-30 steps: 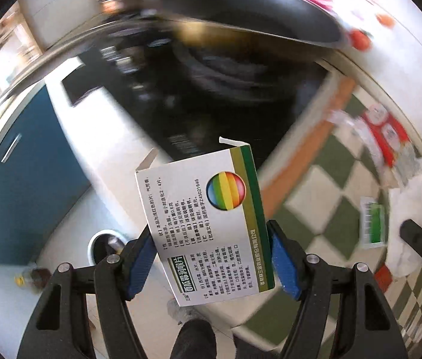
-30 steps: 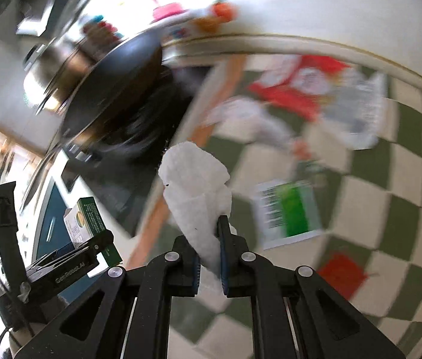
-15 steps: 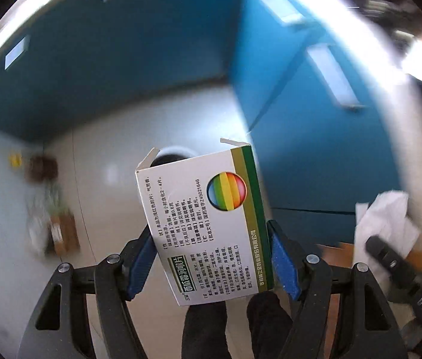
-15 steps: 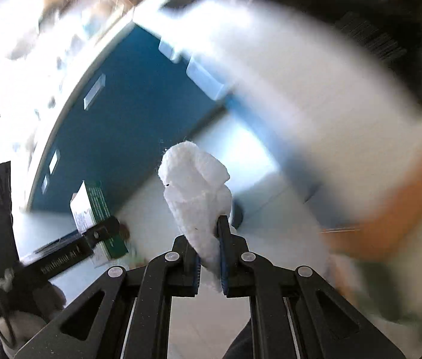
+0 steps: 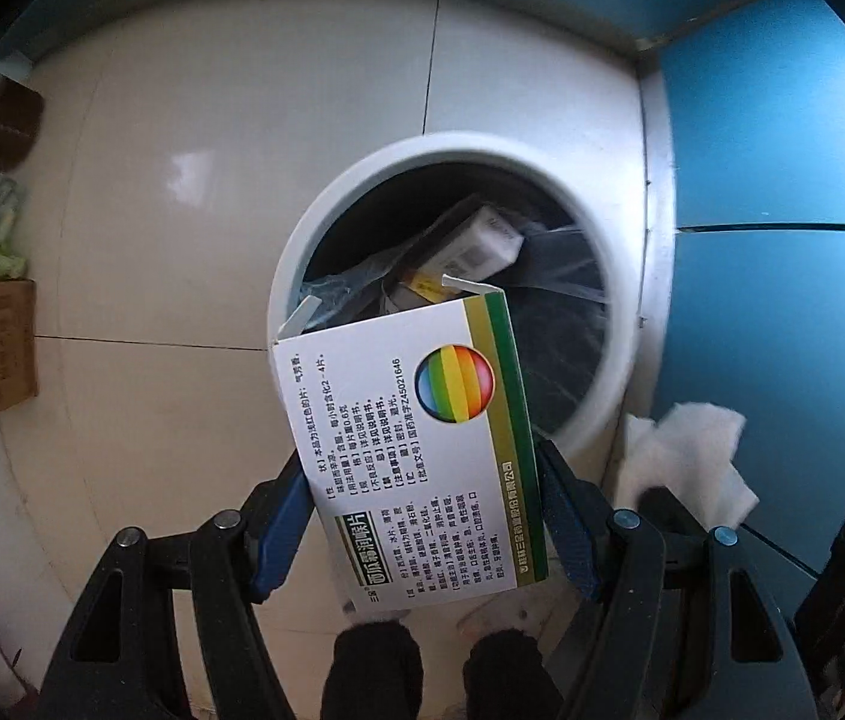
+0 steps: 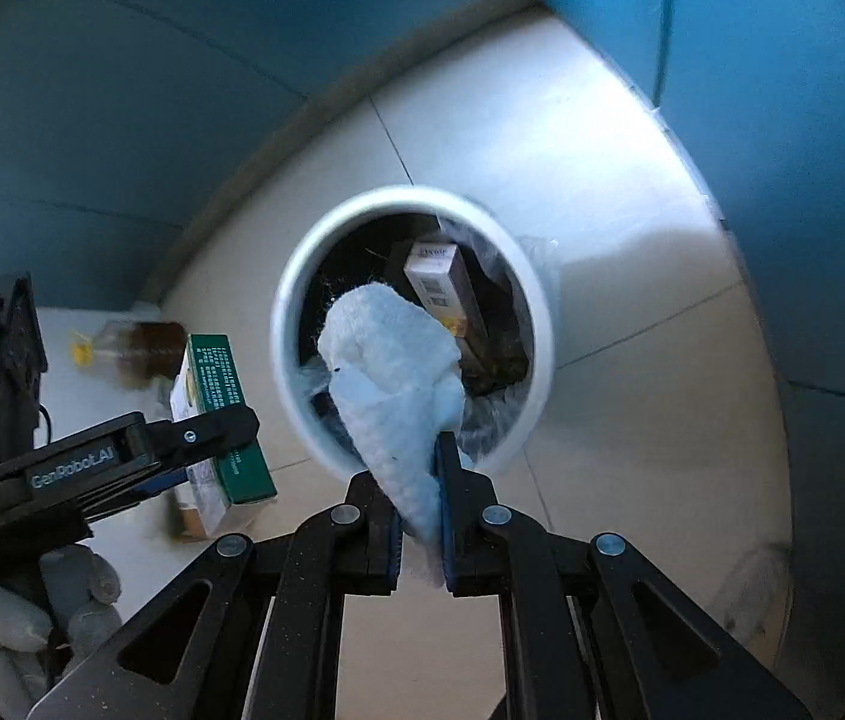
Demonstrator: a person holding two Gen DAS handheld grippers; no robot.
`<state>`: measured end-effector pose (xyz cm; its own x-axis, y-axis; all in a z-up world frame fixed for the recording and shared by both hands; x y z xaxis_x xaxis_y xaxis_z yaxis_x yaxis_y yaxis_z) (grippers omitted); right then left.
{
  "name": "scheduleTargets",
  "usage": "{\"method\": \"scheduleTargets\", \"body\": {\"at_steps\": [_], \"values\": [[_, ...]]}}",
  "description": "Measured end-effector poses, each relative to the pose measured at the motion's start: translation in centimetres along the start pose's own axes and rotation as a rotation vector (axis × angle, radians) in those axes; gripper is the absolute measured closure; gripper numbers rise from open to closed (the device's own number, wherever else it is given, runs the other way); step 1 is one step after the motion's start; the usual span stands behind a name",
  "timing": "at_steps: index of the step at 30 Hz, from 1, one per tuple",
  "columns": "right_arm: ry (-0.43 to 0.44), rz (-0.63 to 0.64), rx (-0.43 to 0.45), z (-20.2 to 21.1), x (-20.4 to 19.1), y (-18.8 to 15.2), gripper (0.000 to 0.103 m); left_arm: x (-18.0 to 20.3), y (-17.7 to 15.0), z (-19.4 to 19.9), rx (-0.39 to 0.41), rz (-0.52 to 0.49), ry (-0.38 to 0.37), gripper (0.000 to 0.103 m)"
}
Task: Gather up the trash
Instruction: 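Carry medicine box and tissue over the bin and open both tools, then raise both tools away from the bin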
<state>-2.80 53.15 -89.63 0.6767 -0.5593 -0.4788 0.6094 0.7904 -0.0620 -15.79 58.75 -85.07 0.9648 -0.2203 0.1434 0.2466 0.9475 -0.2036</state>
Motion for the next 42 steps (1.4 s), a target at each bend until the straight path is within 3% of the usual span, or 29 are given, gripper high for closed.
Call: {"method": "scheduleTargets", "body": {"at_steps": [5,10,11,12,13,16,18,20,25,27,34,42], "values": [[-0.042,0.064,-0.040,-5.9,0.6,1.4,0.093,-1.5,1.0,-3.7,-0.032,0.014,-0.011,0.035],[-0.071,0.102,-0.079,-7.4,1.1,1.4,0.086,-2.1,1.5,-4.2,-0.028,0.035,0.004,0.032],[-0.071,0.102,-0.090,-7.5,1.2,1.3,0.078,-2.3,1.4,-3.9,-0.026,0.042,-0.004,0.029],[-0.072,0.102,-0.095,-7.4,1.2,1.1,0.066,-2.4,1.4,-3.4,-0.022,0.053,-0.014,0.016],[-0.071,0.105,-0.095,-7.4,1.1,1.0,0.062,-2.6,1.3,-3.0,-0.014,0.062,-0.020,0.007],[-0.084,0.131,-0.094,-7.0,0.7,1.1,0.041,-3.5,1.1,-1.8,0.010,0.076,-0.003,0.006],[-0.102,0.147,-0.086,-6.4,0.5,1.3,0.016,-4.1,1.0,-0.7,0.045,0.077,0.030,0.006],[-0.122,0.161,-0.080,-5.8,0.0,1.5,0.005,-4.8,0.9,0.4,0.090,0.071,0.090,0.006],[-0.214,0.218,-0.047,-3.9,-1.1,1.7,0.001,-6.6,0.6,4.0,0.236,0.005,0.315,0.006],[-0.242,0.234,-0.032,-2.8,-1.6,1.5,0.001,-7.0,0.2,5.4,0.264,-0.006,0.357,0.006],[-0.287,0.291,0.020,3.9,-4.8,0.2,0.001,-7.0,-2.8,11.1,0.310,-0.001,0.386,0.006],[-0.285,0.317,0.058,16.0,-10.1,-2.9,0.001,-4.6,-8.3,18.6,0.327,-0.026,0.372,0.006]]}}
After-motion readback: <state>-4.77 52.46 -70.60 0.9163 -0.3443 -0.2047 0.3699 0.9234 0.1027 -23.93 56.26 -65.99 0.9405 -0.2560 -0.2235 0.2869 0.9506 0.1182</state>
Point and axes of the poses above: each gripper's, at about its wrist camera, not at the fingertips, and z roughly against the way its jaws point, x to its right, y to its top, the point moved 10 cm from there along -z, roughly the way its jaws point, and after that the axes turned 6 degrees about y, right-handed, at the moved point
